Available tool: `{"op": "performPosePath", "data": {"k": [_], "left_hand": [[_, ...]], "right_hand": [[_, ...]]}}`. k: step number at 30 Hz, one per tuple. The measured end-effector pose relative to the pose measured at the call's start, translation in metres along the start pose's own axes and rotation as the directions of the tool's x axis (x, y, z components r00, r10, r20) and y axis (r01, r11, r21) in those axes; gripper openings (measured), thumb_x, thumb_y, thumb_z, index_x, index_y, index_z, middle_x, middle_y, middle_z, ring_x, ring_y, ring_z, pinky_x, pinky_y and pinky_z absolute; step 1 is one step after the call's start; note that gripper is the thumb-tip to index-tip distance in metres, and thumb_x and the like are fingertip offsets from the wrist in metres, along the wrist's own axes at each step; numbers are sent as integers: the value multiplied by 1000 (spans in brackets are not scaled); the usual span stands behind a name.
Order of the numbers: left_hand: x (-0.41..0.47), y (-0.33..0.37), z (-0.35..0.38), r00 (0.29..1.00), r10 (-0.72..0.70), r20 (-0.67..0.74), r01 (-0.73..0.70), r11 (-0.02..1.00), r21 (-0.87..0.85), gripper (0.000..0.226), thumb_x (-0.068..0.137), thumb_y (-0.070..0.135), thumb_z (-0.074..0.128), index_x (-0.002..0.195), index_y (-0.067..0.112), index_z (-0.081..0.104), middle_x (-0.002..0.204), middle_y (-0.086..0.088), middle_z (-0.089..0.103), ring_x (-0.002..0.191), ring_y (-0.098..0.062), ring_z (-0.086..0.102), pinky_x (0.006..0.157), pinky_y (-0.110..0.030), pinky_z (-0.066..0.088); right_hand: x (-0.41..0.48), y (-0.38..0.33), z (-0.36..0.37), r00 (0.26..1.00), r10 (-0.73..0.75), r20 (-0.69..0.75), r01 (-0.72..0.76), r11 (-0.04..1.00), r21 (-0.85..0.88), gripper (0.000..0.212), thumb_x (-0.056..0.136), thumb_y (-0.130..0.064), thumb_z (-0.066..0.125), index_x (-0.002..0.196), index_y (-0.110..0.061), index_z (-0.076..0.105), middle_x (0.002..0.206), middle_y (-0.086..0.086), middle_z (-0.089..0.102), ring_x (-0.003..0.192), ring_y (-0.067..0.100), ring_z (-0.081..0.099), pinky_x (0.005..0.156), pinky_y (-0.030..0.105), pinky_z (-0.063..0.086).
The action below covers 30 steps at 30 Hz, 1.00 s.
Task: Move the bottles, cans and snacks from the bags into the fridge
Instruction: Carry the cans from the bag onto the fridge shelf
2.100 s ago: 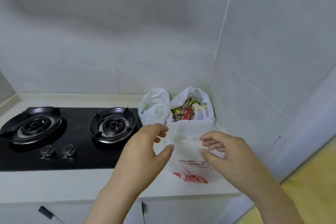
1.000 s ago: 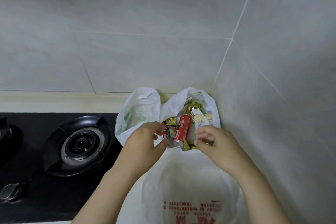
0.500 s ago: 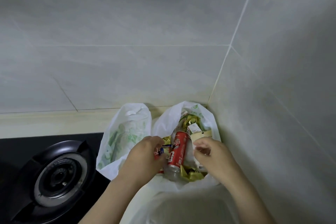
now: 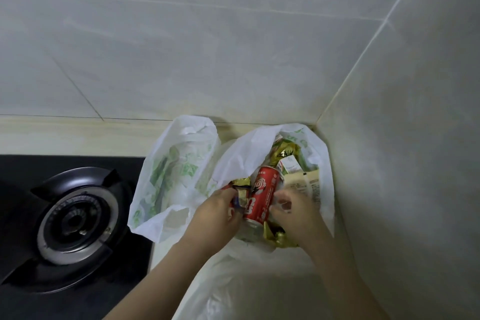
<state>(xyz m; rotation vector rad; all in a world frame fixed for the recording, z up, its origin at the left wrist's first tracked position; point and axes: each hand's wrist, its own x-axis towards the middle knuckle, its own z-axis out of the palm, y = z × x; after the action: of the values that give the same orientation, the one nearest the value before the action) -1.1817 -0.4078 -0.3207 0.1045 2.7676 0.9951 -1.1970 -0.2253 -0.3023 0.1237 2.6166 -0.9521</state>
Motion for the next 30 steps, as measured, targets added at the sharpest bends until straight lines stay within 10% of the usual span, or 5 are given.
{"op": "performPosePath", "data": {"k": [11, 30], "left_hand": [[18, -21, 13, 975, -212, -60, 215, 976, 44, 43, 86, 26, 61, 125, 13, 50, 118, -6, 56, 102, -23, 57, 79, -25, 42], [52, -39, 30, 876, -482, 11, 480, 871, -103, 41, 79, 36, 73, 103, 16, 46, 80, 5, 56, 70, -13, 56, 52, -23, 39]], "right_hand": [[29, 6, 31, 997, 77, 7, -77, 997, -18, 46, 91, -35, 61, 132, -20, 45, 125, 0, 56, 112, 17, 56, 90, 32, 48], [55, 12, 62, 954, 298, 1, -293, 936, 193, 65, 80, -35, 74, 131, -12, 41, 120, 9, 61, 103, 26, 64, 87, 39, 54]]}}
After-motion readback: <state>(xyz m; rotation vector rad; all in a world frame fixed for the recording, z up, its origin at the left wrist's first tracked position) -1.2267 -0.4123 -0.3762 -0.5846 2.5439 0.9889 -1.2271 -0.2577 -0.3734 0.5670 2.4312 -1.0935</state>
